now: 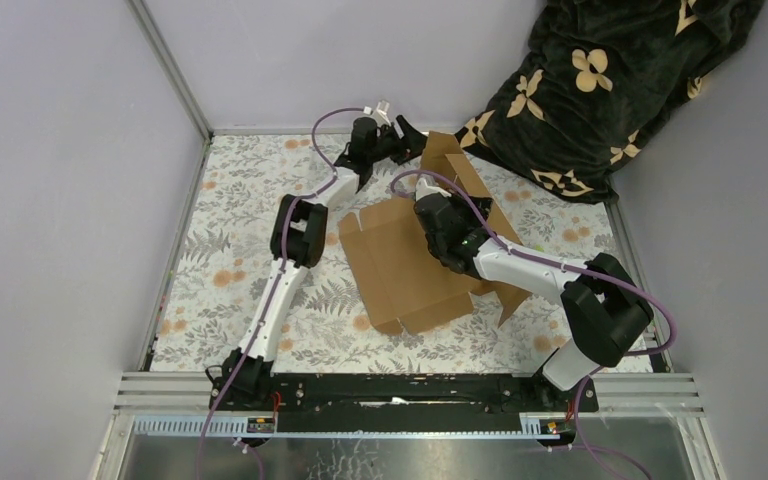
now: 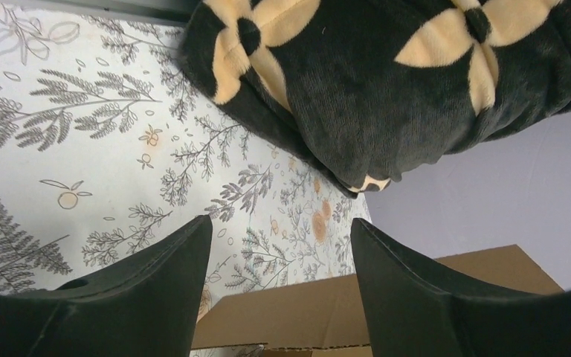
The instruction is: Fold the paper box
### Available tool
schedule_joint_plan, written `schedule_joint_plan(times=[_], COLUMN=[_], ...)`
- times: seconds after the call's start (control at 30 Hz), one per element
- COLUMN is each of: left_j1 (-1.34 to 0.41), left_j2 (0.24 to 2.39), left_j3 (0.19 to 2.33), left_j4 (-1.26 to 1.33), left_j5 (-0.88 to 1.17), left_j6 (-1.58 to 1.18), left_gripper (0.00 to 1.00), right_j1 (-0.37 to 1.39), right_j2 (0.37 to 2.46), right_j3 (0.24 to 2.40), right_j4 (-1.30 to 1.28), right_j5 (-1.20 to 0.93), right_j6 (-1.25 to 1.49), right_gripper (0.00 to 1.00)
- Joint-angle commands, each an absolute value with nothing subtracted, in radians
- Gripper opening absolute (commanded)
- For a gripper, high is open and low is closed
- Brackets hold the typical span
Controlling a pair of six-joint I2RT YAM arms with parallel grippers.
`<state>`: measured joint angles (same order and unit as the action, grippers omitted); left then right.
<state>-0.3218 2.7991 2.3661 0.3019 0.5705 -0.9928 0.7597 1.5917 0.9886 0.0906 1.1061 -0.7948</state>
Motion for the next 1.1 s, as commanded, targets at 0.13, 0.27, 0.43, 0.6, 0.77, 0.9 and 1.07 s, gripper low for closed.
schedule_joint_plan(times=[0.13, 0.27, 0.43, 0.6, 0.77, 0.9, 1.07], left_j1=[-0.352, -0.354, -0.353, -0.353, -0.354, -0.354, -0.364], left_j2=[2.773, 2.763, 2.752, 2.704, 2.666, 2.647, 2.605], left_j3=[2.247, 2.215, 2.189, 2.103, 2.046, 2.030, 1.979], left_j4=[0.442, 0.483, 0.524, 0.596, 0.634, 0.641, 0.654], left_j5=[0.639, 0.654, 0.682, 0.696, 0.701, 0.708, 0.718], left_j6=[-0.981, -0.985, -0.991, -0.990, -0.987, -0.986, -0.972], left_gripper=[0.74, 0.73, 0.73, 0.72, 0.72, 0.71, 0.70], right_j1=[0.772, 0.772, 0.772, 0.772, 0.772, 0.772, 0.772], right_j2=[1.585, 1.590, 1.607, 1.627, 1.638, 1.638, 1.641], right_j3=[0.974, 0.965, 0.963, 0.967, 0.969, 0.968, 0.967], right_j4=[0.127, 0.137, 0.147, 0.162, 0.172, 0.182, 0.194], right_j5=[1.115, 1.112, 1.117, 1.127, 1.137, 1.143, 1.149], right_j6=[-0.772, -0.773, -0.781, -0.786, -0.788, -0.789, -0.790], right_gripper=[0.00, 0.00, 0.00, 0.00, 0.00, 0.00, 0.00])
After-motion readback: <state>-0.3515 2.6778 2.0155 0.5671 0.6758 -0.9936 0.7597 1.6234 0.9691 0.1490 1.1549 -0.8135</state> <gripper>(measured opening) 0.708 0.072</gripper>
